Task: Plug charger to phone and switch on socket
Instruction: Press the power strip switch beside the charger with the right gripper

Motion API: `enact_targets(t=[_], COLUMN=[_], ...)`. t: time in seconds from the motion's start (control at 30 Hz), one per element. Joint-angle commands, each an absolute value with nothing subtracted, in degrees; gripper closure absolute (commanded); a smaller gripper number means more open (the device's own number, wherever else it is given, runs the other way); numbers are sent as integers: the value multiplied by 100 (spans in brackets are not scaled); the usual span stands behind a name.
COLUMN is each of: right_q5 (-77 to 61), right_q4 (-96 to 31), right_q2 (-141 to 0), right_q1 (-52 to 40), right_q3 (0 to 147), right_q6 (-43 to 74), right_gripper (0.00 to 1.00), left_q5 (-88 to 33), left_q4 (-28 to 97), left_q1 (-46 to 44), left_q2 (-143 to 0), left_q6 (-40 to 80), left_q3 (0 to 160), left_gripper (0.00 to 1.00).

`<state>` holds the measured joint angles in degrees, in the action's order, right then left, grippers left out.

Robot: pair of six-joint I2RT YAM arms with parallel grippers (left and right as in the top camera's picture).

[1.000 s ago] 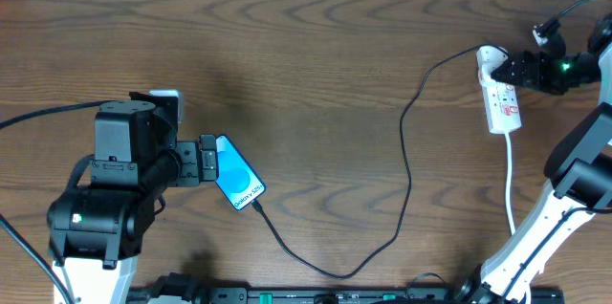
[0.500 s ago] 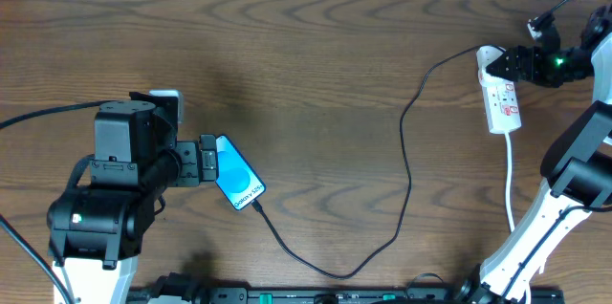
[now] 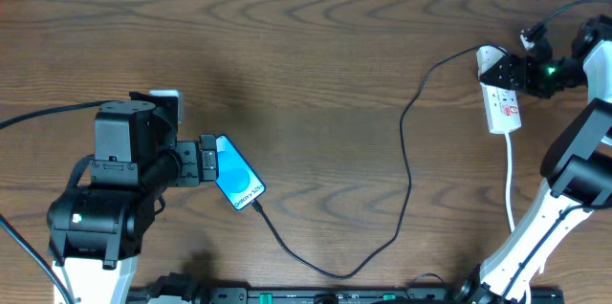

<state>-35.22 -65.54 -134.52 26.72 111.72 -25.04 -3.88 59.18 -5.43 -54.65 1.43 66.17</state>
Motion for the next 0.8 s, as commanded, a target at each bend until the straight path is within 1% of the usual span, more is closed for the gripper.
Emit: enact_targets(t=[0.0, 0.17, 0.4, 0.77], right_q5=[-3710, -3704, -3712, -4648], right_q4=[-6514, -6353, -6298, -6248], right_q2=[-13513, -13513, -13513, -13513], right_q1=[2556, 2429, 2342, 2340], right_q3=[10746, 10427, 10412, 10412], right_q6=[-2381, -2383, -2268, -2276], right_gripper=[1, 1, 1, 1], left_q5=[-296, -296, -296, -296], left_q4=[5935, 5935, 5935, 5935], left_q1=[-565, -565, -565, -565], left_q2=[-5472, -5472, -5472, -5472], left_q6=[64, 64, 64, 64], left_q3=[6672, 6672, 6672, 6672], left_gripper=[2, 2, 2, 2])
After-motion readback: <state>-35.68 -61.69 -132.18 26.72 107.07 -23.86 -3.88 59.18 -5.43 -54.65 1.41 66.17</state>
